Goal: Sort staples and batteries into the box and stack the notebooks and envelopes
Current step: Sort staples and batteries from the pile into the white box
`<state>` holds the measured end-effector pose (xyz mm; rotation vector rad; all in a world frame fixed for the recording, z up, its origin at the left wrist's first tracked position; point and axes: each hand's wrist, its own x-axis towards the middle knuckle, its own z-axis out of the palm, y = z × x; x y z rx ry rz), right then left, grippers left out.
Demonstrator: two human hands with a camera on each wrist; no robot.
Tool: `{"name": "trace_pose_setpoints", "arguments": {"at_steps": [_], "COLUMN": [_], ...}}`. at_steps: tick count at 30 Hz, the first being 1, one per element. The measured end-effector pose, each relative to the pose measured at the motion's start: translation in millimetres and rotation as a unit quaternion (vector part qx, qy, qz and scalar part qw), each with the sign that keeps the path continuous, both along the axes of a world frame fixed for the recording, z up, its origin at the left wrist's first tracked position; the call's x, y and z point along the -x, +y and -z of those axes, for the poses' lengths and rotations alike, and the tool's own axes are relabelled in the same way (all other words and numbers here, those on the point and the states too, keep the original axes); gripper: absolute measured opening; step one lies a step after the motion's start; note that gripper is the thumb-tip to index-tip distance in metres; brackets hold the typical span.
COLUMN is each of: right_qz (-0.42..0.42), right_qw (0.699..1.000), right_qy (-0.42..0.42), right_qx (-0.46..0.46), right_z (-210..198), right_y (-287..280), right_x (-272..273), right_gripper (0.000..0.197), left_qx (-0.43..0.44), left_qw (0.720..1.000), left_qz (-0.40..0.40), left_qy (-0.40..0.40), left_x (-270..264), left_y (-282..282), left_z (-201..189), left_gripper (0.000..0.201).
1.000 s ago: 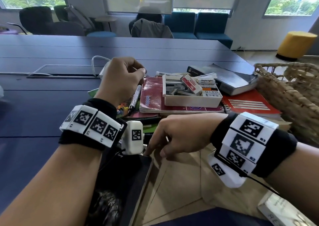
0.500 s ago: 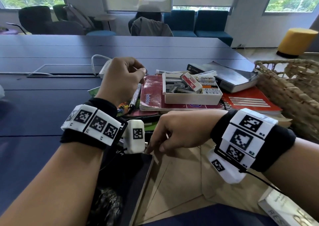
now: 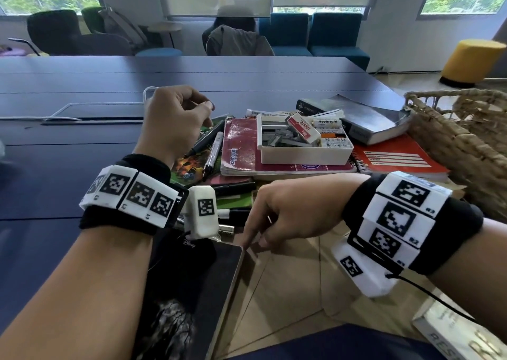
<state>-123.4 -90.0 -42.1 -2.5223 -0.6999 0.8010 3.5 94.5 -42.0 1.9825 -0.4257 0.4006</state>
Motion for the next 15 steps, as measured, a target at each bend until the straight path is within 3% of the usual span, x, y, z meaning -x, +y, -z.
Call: {"name": "trace_pose_setpoints", "arguments": {"at_steps": [5,9,12,15], "right_qz": [0.075,0.118,0.193,0.294], "right_qw": [0.992,0.979,0.946,0.892], "right_qy": [-0.052,-0.118,-0.221,-0.314], "right_qx": [-0.083,-0.116,-0.136,-0.141], "right_z": [-8,-22,-34,-42], "right_y": [-24,-47,-68,-97], "right_x": [-6,-9,-9,-15], "right_gripper": [0.019,0.015,0.013,0.014], "left_qx": [-0.004,-0.010,-0.036,-0.061], "left_qw": [1.000,0.995,0.990,0.987], "left_qz": [0.023,0.092,0.110,0.097], "left_qy": [0.006,0.048,0.075,0.114], "left_x": [5,11,9,5], "left_y": [-9,-28,-42,-52], "left_z": [-2,-1,8,16], "left_gripper": [0.013,0.012,0.004,0.026]}}
